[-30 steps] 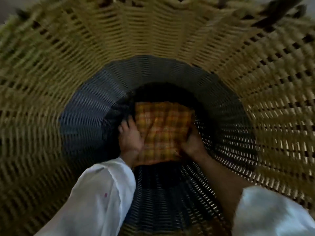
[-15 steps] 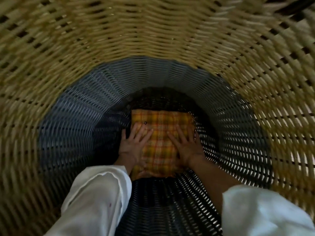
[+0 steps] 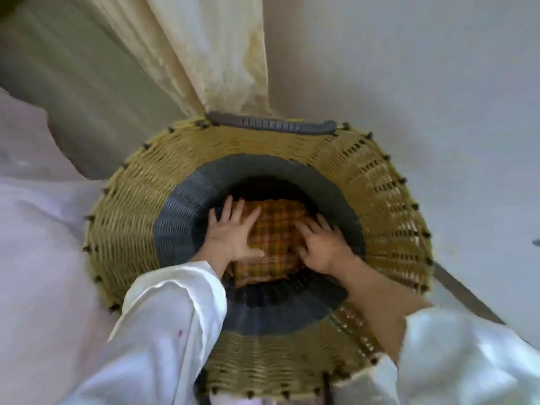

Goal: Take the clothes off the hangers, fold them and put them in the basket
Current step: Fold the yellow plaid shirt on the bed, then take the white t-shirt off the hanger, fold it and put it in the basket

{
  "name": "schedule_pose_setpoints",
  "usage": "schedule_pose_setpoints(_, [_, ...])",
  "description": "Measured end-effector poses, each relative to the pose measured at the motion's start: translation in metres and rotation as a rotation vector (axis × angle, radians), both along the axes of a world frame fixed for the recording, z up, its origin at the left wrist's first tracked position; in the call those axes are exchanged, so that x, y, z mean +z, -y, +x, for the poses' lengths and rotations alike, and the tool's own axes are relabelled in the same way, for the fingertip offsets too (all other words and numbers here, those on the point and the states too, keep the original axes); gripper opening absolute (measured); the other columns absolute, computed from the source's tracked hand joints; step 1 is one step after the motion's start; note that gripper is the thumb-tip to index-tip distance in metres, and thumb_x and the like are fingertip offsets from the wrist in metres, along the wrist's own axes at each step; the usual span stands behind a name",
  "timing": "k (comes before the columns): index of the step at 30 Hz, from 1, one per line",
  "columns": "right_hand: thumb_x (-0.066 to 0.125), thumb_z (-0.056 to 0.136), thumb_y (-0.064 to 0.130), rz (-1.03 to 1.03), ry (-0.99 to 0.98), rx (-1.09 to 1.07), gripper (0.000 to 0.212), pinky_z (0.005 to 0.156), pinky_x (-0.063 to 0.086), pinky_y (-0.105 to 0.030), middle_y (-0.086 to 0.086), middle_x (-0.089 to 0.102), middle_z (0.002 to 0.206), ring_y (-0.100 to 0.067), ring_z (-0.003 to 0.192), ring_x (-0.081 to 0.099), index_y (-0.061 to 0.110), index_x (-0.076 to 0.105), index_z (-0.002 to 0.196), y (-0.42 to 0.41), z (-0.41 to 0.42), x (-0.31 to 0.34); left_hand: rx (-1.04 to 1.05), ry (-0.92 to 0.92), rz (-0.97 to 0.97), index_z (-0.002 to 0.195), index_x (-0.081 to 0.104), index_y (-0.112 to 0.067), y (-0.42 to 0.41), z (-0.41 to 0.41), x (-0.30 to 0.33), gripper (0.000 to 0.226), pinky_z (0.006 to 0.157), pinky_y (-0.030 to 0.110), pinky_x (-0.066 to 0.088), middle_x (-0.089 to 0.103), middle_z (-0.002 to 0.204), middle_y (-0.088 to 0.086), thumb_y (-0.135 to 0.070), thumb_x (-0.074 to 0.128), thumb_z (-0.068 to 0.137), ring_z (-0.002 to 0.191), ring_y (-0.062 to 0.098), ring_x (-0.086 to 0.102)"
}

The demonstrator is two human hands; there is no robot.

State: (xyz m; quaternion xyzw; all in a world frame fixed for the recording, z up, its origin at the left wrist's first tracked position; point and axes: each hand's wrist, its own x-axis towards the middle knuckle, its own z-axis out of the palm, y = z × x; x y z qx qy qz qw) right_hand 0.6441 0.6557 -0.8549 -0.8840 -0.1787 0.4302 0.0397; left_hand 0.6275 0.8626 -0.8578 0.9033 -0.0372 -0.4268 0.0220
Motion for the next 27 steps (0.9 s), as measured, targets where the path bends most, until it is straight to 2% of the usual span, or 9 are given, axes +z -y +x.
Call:
schedule_pose_setpoints(4, [0.038,0.095,0.029,0.039,0.106,-0.141,0.052,0.112,0.025,-0.047,-0.005,0.027,0.151,-0.026,0.141,0.019,0.019,0.028,0.145,0.013,0.002,0.098,0.017,0.077,-0.111,0.15,0.01,-0.028,0.02,0.015,0.098,0.082,0.116,0.053,0.008,0.004,0.159,0.005,-0.064,0.046,0.085,0.146,0.028,-0.004])
schedule_pose_setpoints(7, [0.037,0.095,0.026,0.043,0.193,-0.294,0.046,0.108,0.031,-0.044,-0.007,0.038,0.145,-0.028,0.135,0.031,0.019,0.037,0.14,0.03,-0.006,0.195,-0.04,0.149,-0.169,0.149,0.019,-0.024,0.041,0.021,0.201,0.071,0.116,0.05,0.014,0.014,0.158,0.005,-0.059,0.039,0.091,0.146,0.028,0.006])
schedule_pose_setpoints(14, [0.036,0.095,0.023,0.022,0.372,-0.586,0.043,0.101,0.038,-0.042,-0.011,0.044,0.14,-0.031,0.127,0.041,0.017,0.042,0.137,0.107,-0.048,0.416,-0.237,0.368,-0.317,0.143,0.034,-0.018,0.112,0.02,0.415,0.062,0.108,0.043,0.032,0.035,0.148,0.008,-0.052,0.042,0.092,0.136,0.029,0.03])
schedule_pose_setpoints(17, [0.036,0.093,0.021,0.028,0.476,-0.762,0.041,0.1,0.04,-0.041,-0.01,0.047,0.138,-0.032,0.125,0.043,0.018,0.048,0.133,0.158,-0.092,0.499,-0.368,0.421,-0.393,0.138,0.042,-0.014,0.172,0.007,0.497,0.056,0.104,0.042,0.037,0.044,0.14,0.011,-0.048,0.044,0.093,0.129,0.031,0.039])
schedule_pose_setpoints(20, [0.035,0.094,0.021,-0.042,0.554,-0.905,0.04,0.101,0.039,-0.042,-0.011,0.049,0.136,-0.031,0.125,0.043,0.017,0.046,0.133,0.208,-0.147,0.559,-0.506,0.422,-0.474,0.138,0.041,-0.016,0.241,-0.019,0.557,0.054,0.103,0.041,0.04,0.045,0.139,0.012,-0.046,0.046,0.093,0.129,0.03,0.041])
schedule_pose_setpoints(24, [0.036,0.095,0.021,-0.108,0.646,-1.099,0.041,0.104,0.037,-0.043,-0.008,0.046,0.139,-0.027,0.128,0.042,0.016,0.046,0.134,0.272,-0.235,0.618,-0.689,0.477,-0.578,0.136,0.043,-0.018,0.333,-0.067,0.612,0.053,0.102,0.042,0.041,0.047,0.137,0.008,-0.047,0.046,0.092,0.127,0.028,0.043])
schedule_pose_setpoints(27, [0.035,0.096,0.021,-0.182,0.692,-1.284,0.039,0.104,0.037,-0.043,-0.008,0.047,0.137,-0.026,0.126,0.043,0.015,0.047,0.133,0.324,-0.329,0.657,-0.841,0.519,-0.677,0.135,0.044,-0.018,0.408,-0.134,0.652,0.052,0.104,0.039,0.039,0.047,0.138,0.007,-0.046,0.048,0.092,0.129,0.025,0.043])
